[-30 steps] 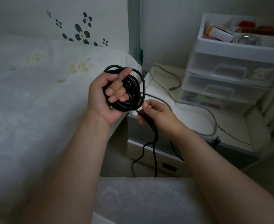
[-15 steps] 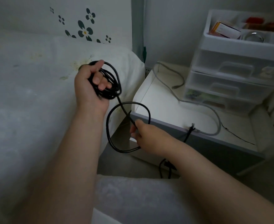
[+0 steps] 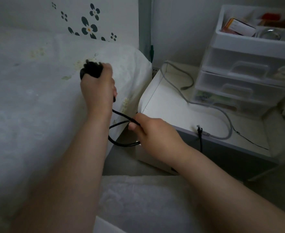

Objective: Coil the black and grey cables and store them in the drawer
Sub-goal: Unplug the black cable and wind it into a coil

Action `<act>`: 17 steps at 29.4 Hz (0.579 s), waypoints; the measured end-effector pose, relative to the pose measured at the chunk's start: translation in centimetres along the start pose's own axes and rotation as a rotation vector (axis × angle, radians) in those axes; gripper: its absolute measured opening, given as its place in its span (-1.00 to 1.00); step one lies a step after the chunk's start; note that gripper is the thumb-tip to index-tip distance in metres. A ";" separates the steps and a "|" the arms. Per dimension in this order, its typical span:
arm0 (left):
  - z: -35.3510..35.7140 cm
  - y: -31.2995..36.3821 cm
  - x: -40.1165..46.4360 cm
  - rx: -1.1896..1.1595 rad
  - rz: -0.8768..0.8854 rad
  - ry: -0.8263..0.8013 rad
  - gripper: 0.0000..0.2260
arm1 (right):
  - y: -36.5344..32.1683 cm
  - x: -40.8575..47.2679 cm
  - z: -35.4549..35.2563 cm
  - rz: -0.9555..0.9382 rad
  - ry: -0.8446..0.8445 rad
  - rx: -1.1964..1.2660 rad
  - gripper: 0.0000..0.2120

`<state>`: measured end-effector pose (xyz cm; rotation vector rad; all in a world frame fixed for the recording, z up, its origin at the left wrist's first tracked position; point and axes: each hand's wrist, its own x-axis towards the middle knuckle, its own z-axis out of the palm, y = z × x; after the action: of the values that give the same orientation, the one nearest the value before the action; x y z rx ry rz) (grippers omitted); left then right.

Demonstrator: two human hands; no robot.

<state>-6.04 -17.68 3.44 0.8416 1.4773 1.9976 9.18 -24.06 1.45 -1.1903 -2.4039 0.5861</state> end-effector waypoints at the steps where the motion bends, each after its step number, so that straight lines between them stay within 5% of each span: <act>1: 0.3 -0.2 -0.2 0.088 0.055 -0.037 -0.75 | 0.1 0.1 -0.1 -0.003 0.030 -0.001 -0.73; 5: 0.9 -1.4 -1.8 0.490 0.325 -0.280 -0.52 | 1.0 0.8 -1.1 0.017 0.144 0.027 -0.76; 8: 1.2 -1.7 -2.3 0.597 0.354 -0.448 -0.37 | 2.1 1.3 -1.8 0.020 0.161 0.086 -0.80; 14: 1.4 -1.0 -3.1 0.600 0.108 -0.746 -0.33 | 3.7 2.2 -2.1 0.002 0.202 0.124 -0.90; 17: 1.3 -1.1 -3.6 0.462 -0.131 -0.946 -0.20 | 5.1 2.8 -2.5 0.061 0.285 0.165 -0.67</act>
<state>-2.62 -19.13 2.06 1.5417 1.3276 0.8905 12.16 -18.49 1.32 -1.1914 -2.0481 0.5786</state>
